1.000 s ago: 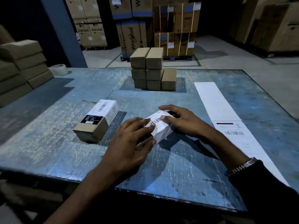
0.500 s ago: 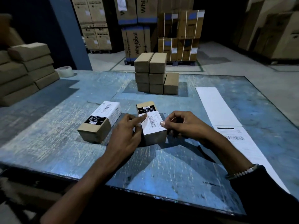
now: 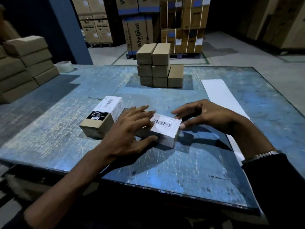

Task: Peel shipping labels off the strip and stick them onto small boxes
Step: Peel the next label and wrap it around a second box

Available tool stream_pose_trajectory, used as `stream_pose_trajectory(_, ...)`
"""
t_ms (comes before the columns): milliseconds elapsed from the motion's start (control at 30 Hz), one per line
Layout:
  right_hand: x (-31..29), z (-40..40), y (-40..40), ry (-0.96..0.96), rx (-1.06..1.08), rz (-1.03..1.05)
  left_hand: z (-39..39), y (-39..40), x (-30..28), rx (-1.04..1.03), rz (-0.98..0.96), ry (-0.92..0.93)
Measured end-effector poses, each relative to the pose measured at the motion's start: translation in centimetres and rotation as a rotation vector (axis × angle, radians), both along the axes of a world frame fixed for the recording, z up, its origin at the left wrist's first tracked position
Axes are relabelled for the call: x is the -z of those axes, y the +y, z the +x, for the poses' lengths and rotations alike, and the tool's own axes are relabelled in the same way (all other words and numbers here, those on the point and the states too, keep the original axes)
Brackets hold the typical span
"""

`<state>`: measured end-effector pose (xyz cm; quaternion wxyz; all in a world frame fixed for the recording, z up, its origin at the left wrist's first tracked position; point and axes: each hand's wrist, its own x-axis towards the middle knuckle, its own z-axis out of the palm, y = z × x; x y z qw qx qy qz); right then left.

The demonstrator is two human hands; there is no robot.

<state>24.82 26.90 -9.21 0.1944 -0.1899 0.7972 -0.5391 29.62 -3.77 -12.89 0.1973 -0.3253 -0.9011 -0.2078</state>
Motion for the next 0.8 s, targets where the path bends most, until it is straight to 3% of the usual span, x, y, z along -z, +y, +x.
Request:
stream_pose_trajectory(133, 0.9, -0.7, -0.2, 0.008, 0.138, -0.056, 0.5, 1.0, -1.0, 0.018, -0.025, 0.042)
stream_pose_trajectory(333, 2.3, -1.0, -2.5, 0.104, 0.313, -0.087, -0.8, 1.6, -1.5, -0.139, -0.330, 0.047)
stream_pose_trajectory(467, 3.9, -1.6, -2.9, 0.184, 0.352, 0.022, -0.9, 2.5, -1.6, -0.337, -0.532, 0.051)
stream_pose_trajectory(667, 4.5, -2.2, -3.2, 0.262, 0.321, 0.107, -3.0, 2.0, -1.9, -0.514, -0.488, -0.033)
stream_pose_trajectory(800, 4.6, -2.1, -3.1, 0.289, 0.310, 0.139, -4.7, 1.8, -2.0, -0.617, -0.565, -0.034)
